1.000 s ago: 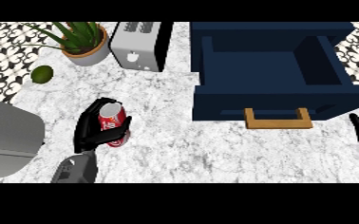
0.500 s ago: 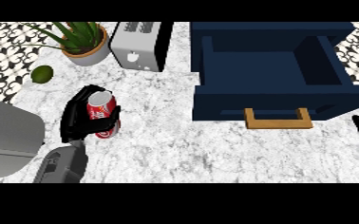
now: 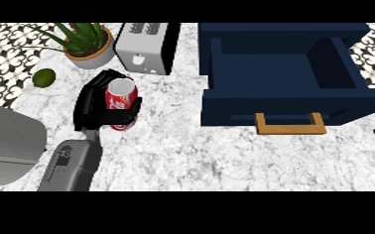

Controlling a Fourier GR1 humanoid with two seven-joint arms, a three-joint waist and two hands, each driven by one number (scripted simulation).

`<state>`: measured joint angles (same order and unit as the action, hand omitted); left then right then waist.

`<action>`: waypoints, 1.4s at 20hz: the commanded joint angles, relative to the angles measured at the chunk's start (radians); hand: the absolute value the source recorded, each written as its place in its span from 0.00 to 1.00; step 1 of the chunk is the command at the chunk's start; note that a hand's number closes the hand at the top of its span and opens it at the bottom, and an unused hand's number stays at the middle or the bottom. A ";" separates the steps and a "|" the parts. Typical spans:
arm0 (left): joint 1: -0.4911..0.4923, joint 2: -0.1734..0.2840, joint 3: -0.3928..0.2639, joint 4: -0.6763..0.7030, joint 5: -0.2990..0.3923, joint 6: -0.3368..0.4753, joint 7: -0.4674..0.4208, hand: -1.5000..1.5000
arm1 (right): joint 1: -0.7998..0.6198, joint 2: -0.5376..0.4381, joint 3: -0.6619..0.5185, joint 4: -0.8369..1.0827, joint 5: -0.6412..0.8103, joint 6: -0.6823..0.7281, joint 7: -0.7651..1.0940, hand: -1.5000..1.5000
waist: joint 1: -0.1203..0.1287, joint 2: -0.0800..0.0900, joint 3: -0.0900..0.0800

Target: Pick up the can, place it into the drawer and close the drawer

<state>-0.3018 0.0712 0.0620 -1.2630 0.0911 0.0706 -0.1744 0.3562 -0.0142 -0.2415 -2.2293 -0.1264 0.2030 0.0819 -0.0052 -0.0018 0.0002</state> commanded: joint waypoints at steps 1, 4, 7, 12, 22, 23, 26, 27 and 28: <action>-0.074 -0.001 -0.038 -0.053 -0.042 0.034 0.073 1.00 | -0.013 0.001 -0.037 0.079 0.007 0.018 -0.083 0.00 | 0.000 0.001 0.000; -0.121 -0.038 -0.079 -0.118 -0.068 0.078 0.156 1.00 | -0.044 -0.056 -0.103 0.103 -0.072 0.048 -0.045 0.00 | -0.001 0.001 0.000; -0.216 -0.069 -0.096 -0.099 -0.065 0.105 0.233 1.00 | 0.025 0.012 -0.002 0.026 0.027 0.028 -0.054 0.00 | -0.006 0.001 0.000; -0.393 -0.071 -0.171 -0.054 -0.094 0.218 0.373 1.00 | -0.042 -0.021 -0.044 0.004 -0.013 0.001 0.032 0.00 | -0.009 0.002 0.000; -0.697 -0.071 -0.249 0.079 -0.059 0.352 0.458 1.00 | -0.149 -0.067 -0.080 0.062 -0.036 -0.002 0.071 0.00 | -0.014 0.004 0.000; -0.698 -0.071 -0.223 0.111 -0.051 0.344 0.422 1.00 | -0.040 -0.014 -0.040 -0.044 -0.012 0.000 0.085 0.00 | -0.018 0.003 0.000; -0.772 -0.071 -0.301 0.147 -0.019 0.418 0.467 1.00 | -0.023 -0.028 -0.085 0.034 -0.034 0.046 -0.007 0.00 | -0.021 0.002 0.001; -0.820 -0.071 -0.283 0.177 -0.013 0.415 0.479 1.00 | -0.126 -0.024 -0.049 0.080 0.010 -0.004 0.031 0.00 | -0.013 0.004 0.000; -0.866 -0.071 -0.284 0.194 -0.011 0.452 0.518 1.00 | -0.079 -0.004 -0.025 0.046 0.030 0.006 0.024 0.00 | -0.017 0.003 0.000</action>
<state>-1.0548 0.0003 -0.1989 -1.1323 0.0534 0.4570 0.2894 0.2760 -0.0367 -0.2919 -2.1854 -0.1282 0.2129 0.1110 -0.0213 0.0012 0.0006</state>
